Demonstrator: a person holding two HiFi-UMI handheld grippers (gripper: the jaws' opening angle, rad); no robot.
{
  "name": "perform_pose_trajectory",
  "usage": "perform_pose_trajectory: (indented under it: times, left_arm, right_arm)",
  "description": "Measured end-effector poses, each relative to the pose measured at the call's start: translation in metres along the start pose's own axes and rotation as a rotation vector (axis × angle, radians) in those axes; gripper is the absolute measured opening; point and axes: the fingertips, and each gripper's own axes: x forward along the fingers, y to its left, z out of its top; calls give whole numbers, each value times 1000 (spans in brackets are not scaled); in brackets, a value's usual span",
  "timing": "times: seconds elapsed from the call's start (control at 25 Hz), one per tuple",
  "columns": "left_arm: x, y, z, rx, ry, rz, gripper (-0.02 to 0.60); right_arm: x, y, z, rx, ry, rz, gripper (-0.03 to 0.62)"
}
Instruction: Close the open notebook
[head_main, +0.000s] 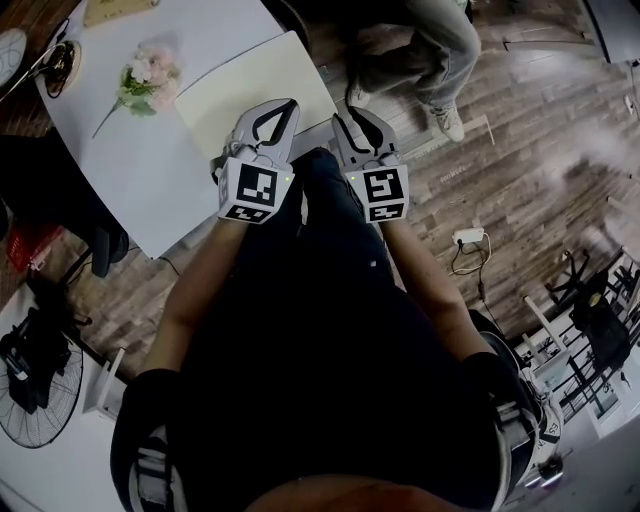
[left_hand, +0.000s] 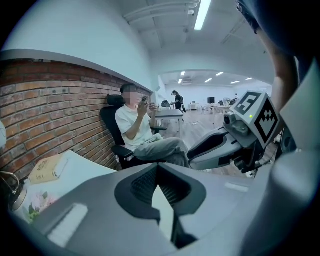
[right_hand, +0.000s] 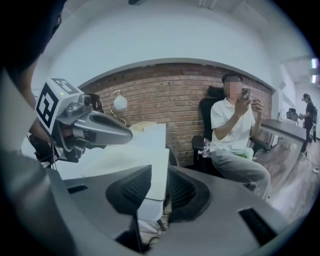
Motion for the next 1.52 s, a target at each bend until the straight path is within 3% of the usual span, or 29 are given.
perform_pose_trajectory:
  times: [0.32, 0.76, 1.52]
  left_arm:
    - [11, -8, -15, 54, 59, -20, 6]
    - [18, -6, -32, 35, 122, -12, 6]
    - [11, -1, -40, -8, 150, 47, 6]
  right_arm:
    - [16, 1, -24, 28, 78, 56, 97]
    - [35, -3, -55, 72, 173, 143, 101]
    - [43, -6, -63, 341, 172, 303, 107]
